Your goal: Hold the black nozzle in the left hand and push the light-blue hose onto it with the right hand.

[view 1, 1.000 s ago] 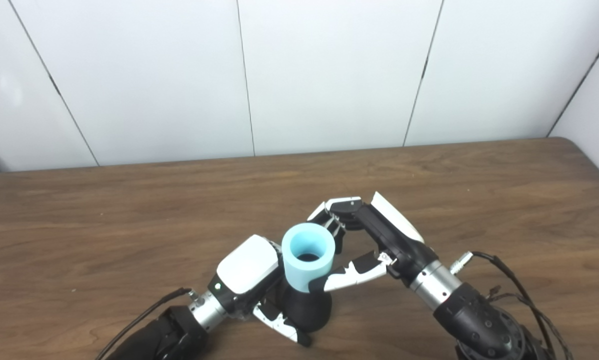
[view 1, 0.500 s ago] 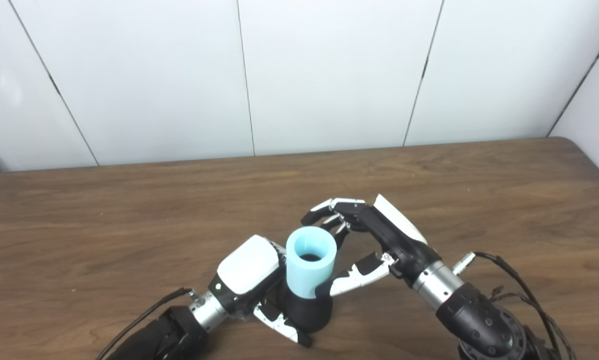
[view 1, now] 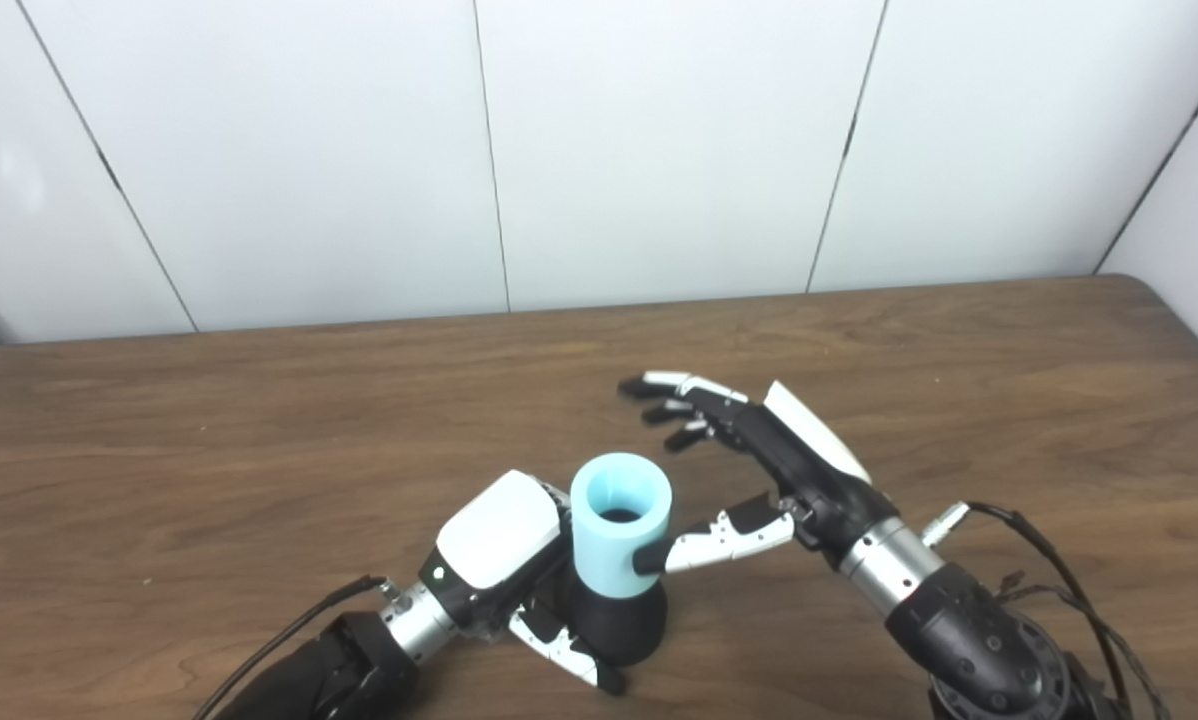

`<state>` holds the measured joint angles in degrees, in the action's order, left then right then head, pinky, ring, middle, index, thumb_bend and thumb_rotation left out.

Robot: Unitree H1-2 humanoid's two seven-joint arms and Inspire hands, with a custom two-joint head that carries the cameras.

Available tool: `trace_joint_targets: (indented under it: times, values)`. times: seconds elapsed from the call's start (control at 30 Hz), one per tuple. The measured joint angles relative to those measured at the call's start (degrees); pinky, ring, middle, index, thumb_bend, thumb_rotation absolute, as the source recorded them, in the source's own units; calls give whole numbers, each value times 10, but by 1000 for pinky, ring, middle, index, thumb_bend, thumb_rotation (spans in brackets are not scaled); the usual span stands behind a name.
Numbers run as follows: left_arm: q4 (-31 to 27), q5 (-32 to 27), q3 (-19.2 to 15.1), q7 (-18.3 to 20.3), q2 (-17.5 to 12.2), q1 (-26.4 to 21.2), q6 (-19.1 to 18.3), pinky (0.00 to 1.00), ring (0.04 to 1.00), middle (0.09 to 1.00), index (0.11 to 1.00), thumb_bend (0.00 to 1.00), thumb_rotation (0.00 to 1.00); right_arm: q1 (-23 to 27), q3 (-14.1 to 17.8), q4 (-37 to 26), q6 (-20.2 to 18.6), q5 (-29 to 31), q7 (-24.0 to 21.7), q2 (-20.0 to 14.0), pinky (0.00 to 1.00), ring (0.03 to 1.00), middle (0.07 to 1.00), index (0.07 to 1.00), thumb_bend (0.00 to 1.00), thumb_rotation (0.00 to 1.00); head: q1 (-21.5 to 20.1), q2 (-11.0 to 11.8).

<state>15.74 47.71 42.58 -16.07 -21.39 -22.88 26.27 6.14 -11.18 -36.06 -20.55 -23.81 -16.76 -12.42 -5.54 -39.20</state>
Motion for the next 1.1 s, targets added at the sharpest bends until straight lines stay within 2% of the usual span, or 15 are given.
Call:
trace_joint_targets:
  times: [0.03,0.07,0.17,0.2,0.3,0.37,0.47,0.57,0.77,0.93,1.0,1.1]
  values:
    - [0,0,0,0,0,0,0,156,215,469,483,523,0,0,0,-5,16,-11,8,-2,952,973,996,997,909,854,0,0]
    - [0,0,0,0,0,0,0,159,221,431,498,518,0,0,0,-12,35,-21,13,-4,976,981,998,999,888,860,0,0]
    - [1,0,1,-1,0,-1,0,174,241,400,515,513,0,0,-2,-31,77,-51,17,-11,993,983,1000,1000,860,909,0,0]
    - [1,0,1,-1,0,-1,0,170,235,396,515,513,0,0,-3,-38,85,-61,17,-12,993,983,1000,1000,856,923,0,1]
    - [3,0,4,-5,0,-3,0,147,208,464,485,522,0,-1,-13,-63,102,-104,-2,-21,1000,995,1000,1000,883,988,0,2]
    - [5,0,8,-8,0,-4,0,162,226,405,506,514,0,-1,-20,-79,110,-126,-22,-32,1000,999,1000,1000,904,998,0,2]
    - [8,0,10,-9,0,-6,0,183,252,400,518,513,0,-1,-23,-96,122,-142,-52,-45,1000,1000,1000,998,928,1000,0,2]
    - [10,0,11,-11,1,-7,0,152,208,466,485,522,0,-2,-25,-100,135,-152,-79,-53,1000,999,999,994,948,982,0,1]
    - [12,0,12,-11,1,-8,1,156,213,472,482,523,0,-22,-29,-111,193,-207,-100,-66,1000,937,951,955,845,891,-2,2]
    - [12,0,14,-12,1,-9,1,156,217,473,482,523,0,-51,-35,-107,241,-279,-114,-66,993,944,952,924,834,882,0,3]
    - [12,-1,14,-12,1,-10,1,152,213,472,482,523,0,-62,-35,-95,257,-298,-121,-66,996,957,962,932,836,892,0,3]
    - [12,-1,15,-12,1,-10,1,172,238,401,510,514,0,-70,-34,-89,267,-312,-128,-65,1000,979,982,951,833,907,0,3]
